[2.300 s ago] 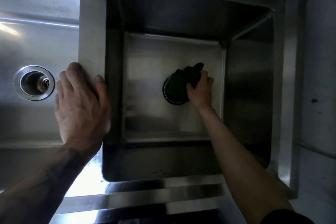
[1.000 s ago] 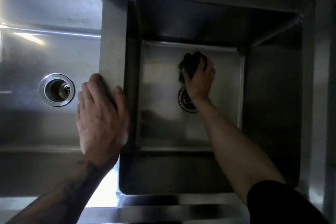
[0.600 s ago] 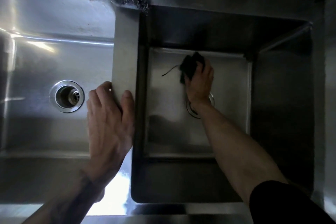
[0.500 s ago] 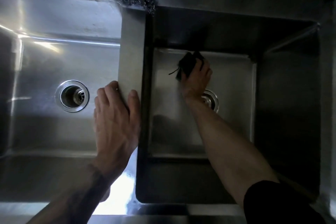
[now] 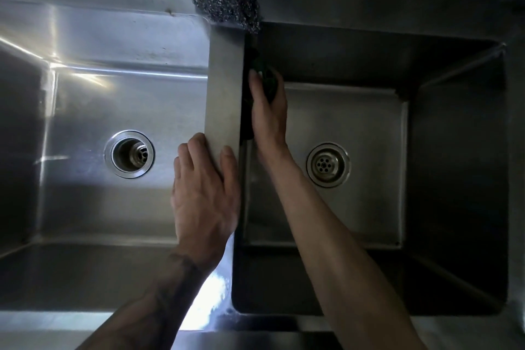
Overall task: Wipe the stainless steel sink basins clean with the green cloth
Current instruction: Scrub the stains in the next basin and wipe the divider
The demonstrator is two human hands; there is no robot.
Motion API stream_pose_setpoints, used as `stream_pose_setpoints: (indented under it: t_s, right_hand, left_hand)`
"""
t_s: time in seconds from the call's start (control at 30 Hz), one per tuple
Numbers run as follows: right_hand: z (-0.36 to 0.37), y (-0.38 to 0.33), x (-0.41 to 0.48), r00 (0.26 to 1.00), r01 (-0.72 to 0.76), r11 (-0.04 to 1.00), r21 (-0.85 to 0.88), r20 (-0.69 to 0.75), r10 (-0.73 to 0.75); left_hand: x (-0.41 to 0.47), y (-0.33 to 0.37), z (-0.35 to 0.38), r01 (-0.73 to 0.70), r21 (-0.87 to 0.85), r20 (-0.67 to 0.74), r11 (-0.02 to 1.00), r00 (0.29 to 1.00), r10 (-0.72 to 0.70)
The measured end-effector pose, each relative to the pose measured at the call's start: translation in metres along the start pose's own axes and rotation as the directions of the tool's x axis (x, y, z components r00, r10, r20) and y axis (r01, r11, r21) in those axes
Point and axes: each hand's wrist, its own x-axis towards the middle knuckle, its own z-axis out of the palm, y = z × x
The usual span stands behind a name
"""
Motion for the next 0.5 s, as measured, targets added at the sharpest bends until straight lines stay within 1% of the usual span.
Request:
stream_pose_setpoints:
  t_s: [0.03, 0.07, 0.17, 0.2, 0.27, 0.33, 0.4, 0.5]
  right_hand:
    - [0.003, -0.005, -0.002, 0.999, 0.042, 0.999, -0.001, -0.018, -0.042]
    - [0.006, -0.006, -0.001, 0.998, 0.053, 0.998, -0.014, -0.037, -0.053]
    - [0.014, -0.013, 0.006, 0.997, -0.050, 0.998, -0.039, -0.060, 0.048]
    - [0.015, -0.016, 0.005, 0.996, -0.064, 0.996, -0.063, -0.060, 0.061]
    - [0.013, -0.024, -0.004, 0.998, -0.032, 0.996, -0.078, -0.047, 0.028]
    - [0.010, -0.027, -0.015, 0.999, 0.032, 0.999, -0.039, -0.025, -0.033]
    - [0.009, -0.026, -0.023, 0.999, 0.046, 0.999, -0.008, -0.028, -0.046]
    - [0.015, -0.022, -0.010, 0.999, -0.023, 0.999, -0.033, -0.044, 0.022]
  left_hand:
    - [-0.002, 0.003, -0.001, -0.010, -0.013, -0.009, 1.000, 1.000, 0.010]
    - [-0.002, 0.002, 0.000, -0.026, -0.008, 0.000, 1.000, 1.000, 0.026]
    - [0.002, -0.008, 0.004, -0.011, 0.108, 0.093, 0.994, 0.996, 0.001]
    - [0.003, -0.011, 0.005, -0.015, 0.129, 0.114, 0.992, 0.993, 0.000]
    - [0.003, -0.011, 0.005, -0.042, 0.152, 0.112, 0.988, 0.993, 0.025]
    - [0.003, -0.008, 0.004, -0.027, 0.075, 0.084, 0.997, 0.996, 0.020]
    - [0.002, -0.003, 0.001, 0.010, -0.009, 0.060, 1.000, 0.998, -0.009]
    - [0.001, 0.000, 0.000, 0.025, -0.026, 0.058, 0.999, 0.998, -0.024]
